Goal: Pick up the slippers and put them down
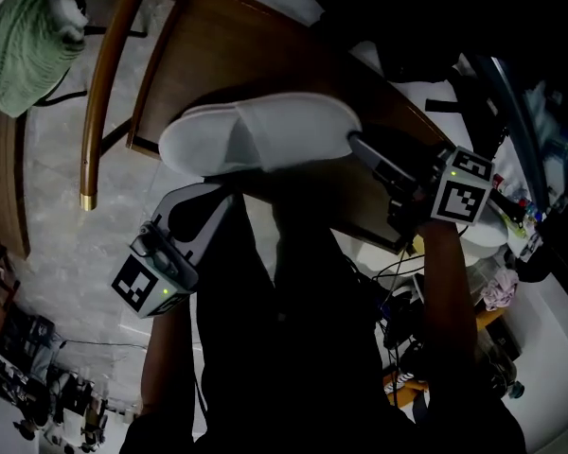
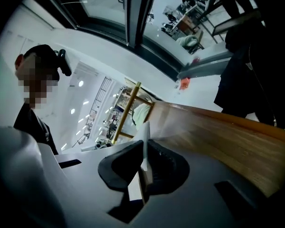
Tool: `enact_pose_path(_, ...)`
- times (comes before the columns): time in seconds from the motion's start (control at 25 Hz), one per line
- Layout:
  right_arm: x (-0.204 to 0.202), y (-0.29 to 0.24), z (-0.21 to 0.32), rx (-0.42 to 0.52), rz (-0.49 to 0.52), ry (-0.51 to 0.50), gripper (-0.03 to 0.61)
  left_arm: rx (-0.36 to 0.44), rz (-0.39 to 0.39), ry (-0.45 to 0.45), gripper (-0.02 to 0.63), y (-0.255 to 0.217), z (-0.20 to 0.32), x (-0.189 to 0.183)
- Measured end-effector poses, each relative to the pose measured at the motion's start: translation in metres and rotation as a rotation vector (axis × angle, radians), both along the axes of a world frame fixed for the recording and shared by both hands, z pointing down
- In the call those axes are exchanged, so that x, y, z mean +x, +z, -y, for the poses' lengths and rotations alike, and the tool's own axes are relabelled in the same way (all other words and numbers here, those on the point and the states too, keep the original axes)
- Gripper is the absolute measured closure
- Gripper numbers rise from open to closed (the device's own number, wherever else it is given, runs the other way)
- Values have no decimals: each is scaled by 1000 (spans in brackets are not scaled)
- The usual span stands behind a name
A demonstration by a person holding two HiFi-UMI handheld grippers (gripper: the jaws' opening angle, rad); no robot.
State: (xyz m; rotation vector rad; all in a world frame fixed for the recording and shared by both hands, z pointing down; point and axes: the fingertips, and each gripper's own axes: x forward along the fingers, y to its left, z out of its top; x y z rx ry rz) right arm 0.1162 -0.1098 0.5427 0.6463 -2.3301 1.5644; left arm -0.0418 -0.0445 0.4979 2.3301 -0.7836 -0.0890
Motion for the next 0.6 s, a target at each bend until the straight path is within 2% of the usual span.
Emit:
enact_pose_path(0.12, 5, -28, 0, 28, 48, 54, 535, 8, 13, -6, 601, -15, 1, -5)
enact_pose_path(0.28, 17, -67, 10, 89, 53, 101, 535, 44, 12, -28, 601, -43, 9, -16)
enact_pose_path(0.44, 24, -113, 19, 151, 86, 168, 535, 110, -10, -37, 601, -87, 18, -23)
enact_pose_path(0.6, 28, -166, 26, 223, 156, 250, 535, 187, 6, -15, 601, -134, 23, -28)
